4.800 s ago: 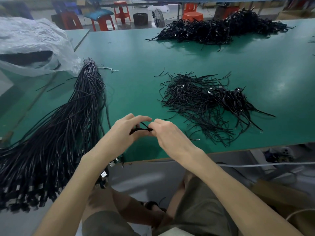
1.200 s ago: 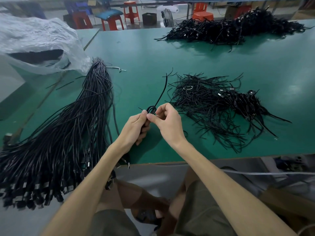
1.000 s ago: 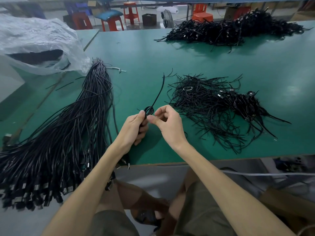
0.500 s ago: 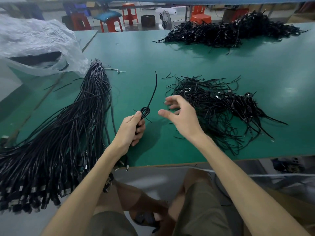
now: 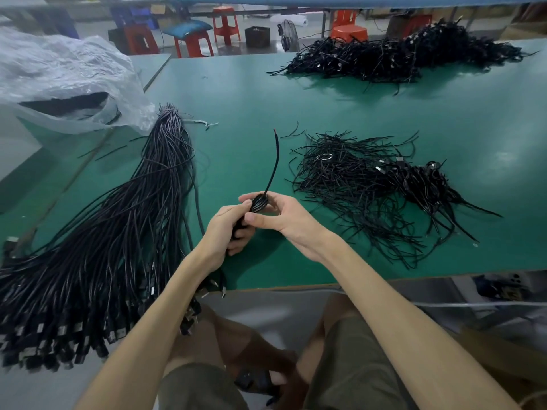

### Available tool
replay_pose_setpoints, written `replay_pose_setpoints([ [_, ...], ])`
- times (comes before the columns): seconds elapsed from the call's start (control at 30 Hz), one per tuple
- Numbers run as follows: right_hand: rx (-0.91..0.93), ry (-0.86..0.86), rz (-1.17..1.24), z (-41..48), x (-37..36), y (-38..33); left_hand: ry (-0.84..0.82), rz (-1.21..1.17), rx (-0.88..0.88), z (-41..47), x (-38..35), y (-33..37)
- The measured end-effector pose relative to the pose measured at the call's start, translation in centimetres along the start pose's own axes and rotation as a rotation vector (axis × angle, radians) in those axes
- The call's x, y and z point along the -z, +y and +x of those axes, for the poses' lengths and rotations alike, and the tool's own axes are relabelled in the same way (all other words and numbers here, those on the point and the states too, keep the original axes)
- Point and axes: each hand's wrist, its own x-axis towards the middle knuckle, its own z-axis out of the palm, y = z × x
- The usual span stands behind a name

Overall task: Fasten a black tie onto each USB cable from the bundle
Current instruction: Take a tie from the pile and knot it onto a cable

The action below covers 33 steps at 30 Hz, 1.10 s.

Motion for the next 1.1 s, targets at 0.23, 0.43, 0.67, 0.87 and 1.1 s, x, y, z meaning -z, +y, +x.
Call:
replay_pose_setpoints([
  [0.23,0.121,0.187,-0.312,-0.1,0.1,-0.1,-0.008,0.014,0.018,0.0,-0.1,0.3],
  [0.43,0.153,0.268,-0.384,-0.2,-0.3,0.1,0.038,0.038,0.026,0.0,-0.3,0.4],
  [0.67,0.150,0.250,-0.392,-0.4,-0.5,-0.3,0.110,0.070,0.000,0.1,-0.5,0.3],
  [0.87,0.150,0.192,-0.539,-1.0,-0.8,-1.0,0.123,0.091,0.000,0.2,-0.3,0.5],
  [1.1,0.187,0.082,-0.820,-1.3,-0.9,-1.2,0.085,0.087,-0.024,0.1,-0.2,0.3],
])
